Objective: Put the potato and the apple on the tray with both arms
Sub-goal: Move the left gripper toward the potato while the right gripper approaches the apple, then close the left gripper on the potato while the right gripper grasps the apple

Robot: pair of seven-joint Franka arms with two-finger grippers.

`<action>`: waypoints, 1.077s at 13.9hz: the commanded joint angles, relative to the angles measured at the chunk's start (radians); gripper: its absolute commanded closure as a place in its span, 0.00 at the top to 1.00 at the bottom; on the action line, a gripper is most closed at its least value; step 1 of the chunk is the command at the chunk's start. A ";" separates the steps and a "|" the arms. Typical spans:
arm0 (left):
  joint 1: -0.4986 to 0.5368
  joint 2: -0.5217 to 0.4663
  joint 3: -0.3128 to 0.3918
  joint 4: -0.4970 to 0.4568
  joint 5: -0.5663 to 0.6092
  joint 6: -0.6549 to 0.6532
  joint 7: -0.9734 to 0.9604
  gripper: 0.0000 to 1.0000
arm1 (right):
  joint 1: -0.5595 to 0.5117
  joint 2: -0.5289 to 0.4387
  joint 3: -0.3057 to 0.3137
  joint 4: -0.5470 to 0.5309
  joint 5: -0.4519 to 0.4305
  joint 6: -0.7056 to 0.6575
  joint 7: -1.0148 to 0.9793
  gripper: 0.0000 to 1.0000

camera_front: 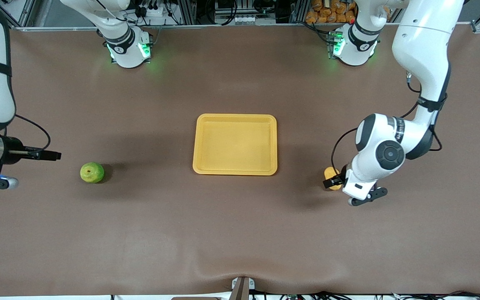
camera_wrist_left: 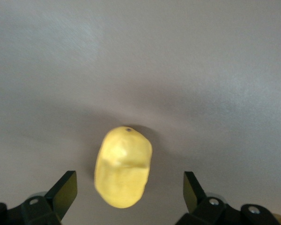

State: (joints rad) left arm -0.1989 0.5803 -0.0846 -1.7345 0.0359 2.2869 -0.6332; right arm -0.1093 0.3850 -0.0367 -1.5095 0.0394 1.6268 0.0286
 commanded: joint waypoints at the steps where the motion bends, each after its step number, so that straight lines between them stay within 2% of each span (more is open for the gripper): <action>1: -0.016 0.018 0.008 0.001 0.002 0.023 -0.033 1.00 | -0.038 0.041 0.015 0.025 -0.004 0.030 0.013 1.00; 5: -0.020 0.019 0.009 -0.026 0.016 0.034 -0.033 1.00 | -0.050 0.084 0.017 0.034 -0.001 0.036 0.011 1.00; 8: -0.020 0.030 0.011 -0.034 0.016 0.036 -0.033 0.90 | -0.033 0.124 0.020 0.034 -0.001 0.114 0.010 1.00; 12: -0.019 0.047 0.011 -0.034 0.070 0.052 -0.042 0.78 | -0.013 0.193 0.021 0.034 0.002 0.122 -0.021 1.00; 13: -0.017 0.047 0.009 -0.034 0.070 0.052 -0.045 0.70 | -0.007 0.195 0.021 0.025 0.002 0.120 -0.082 1.00; 14: -0.019 0.046 0.009 -0.034 0.070 0.052 -0.045 0.58 | 0.002 0.195 0.021 0.009 0.004 0.119 -0.116 1.00; 15: -0.019 0.046 0.009 -0.033 0.071 0.052 -0.045 0.41 | 0.003 0.190 0.021 -0.027 0.007 0.158 -0.119 1.00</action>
State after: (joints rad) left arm -0.2098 0.6314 -0.0811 -1.7625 0.0832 2.3253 -0.6502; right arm -0.1090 0.5797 -0.0184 -1.5096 0.0402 1.7595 -0.0504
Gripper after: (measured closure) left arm 0.291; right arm 0.000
